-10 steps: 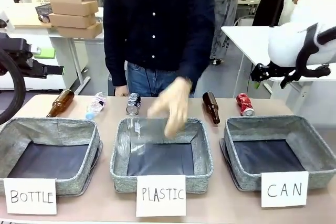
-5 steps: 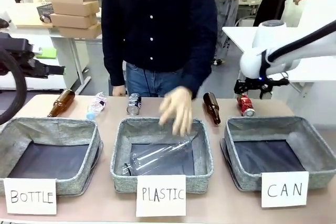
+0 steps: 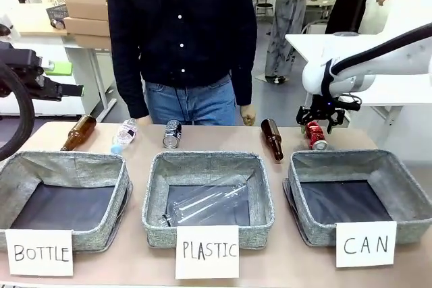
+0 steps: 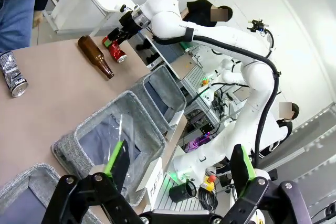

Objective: Sort the can waste into the basket.
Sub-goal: Pick up the can waste from the table and place it in the right Fabric basket.

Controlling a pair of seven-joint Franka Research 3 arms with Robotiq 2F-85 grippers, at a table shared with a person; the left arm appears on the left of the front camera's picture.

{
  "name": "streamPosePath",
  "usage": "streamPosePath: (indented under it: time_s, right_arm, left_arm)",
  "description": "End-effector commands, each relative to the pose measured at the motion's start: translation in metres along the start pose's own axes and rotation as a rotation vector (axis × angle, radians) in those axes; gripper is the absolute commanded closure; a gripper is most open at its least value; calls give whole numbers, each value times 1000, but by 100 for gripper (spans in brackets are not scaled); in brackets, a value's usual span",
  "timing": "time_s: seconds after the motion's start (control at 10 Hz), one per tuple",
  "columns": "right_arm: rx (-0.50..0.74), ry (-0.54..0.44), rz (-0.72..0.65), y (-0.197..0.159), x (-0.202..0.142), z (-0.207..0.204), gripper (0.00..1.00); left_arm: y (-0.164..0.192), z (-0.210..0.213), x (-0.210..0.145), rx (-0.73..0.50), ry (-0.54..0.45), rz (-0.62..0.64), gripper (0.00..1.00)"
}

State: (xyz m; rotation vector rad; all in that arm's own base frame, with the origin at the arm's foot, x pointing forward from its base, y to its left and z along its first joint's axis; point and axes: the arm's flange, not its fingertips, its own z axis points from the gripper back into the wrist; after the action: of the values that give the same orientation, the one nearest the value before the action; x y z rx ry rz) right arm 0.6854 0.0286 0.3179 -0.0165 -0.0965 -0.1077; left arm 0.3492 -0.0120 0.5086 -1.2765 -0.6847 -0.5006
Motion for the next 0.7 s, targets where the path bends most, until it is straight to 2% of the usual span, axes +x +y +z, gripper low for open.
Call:
streamPosePath:
  time_s: [0.0,0.1,0.2,0.3,0.4,0.6]
  right_arm:
    - [12,13,8,3,2,1,0]
    - [6,9,10,5,3,-2,9]
    - [11,22,22,6,3,-6,60]
    - [13,28,19,6,3,-9,68]
    - [24,27,24,5,2,-11,100]
    - [14,29,15,2,0,-12,100]
  left_arm:
    - [-1,-2,1,-16,-17,-23,0]
    - [-1,-2,1,-16,-17,-23,0]
    - [-1,-2,1,-16,-17,-23,0]
    - [-1,-2,1,-16,-17,-23,0]
    - [-1,-2,1,-16,-17,-23,0]
    - [-1,-2,1,-16,-17,-23,0]
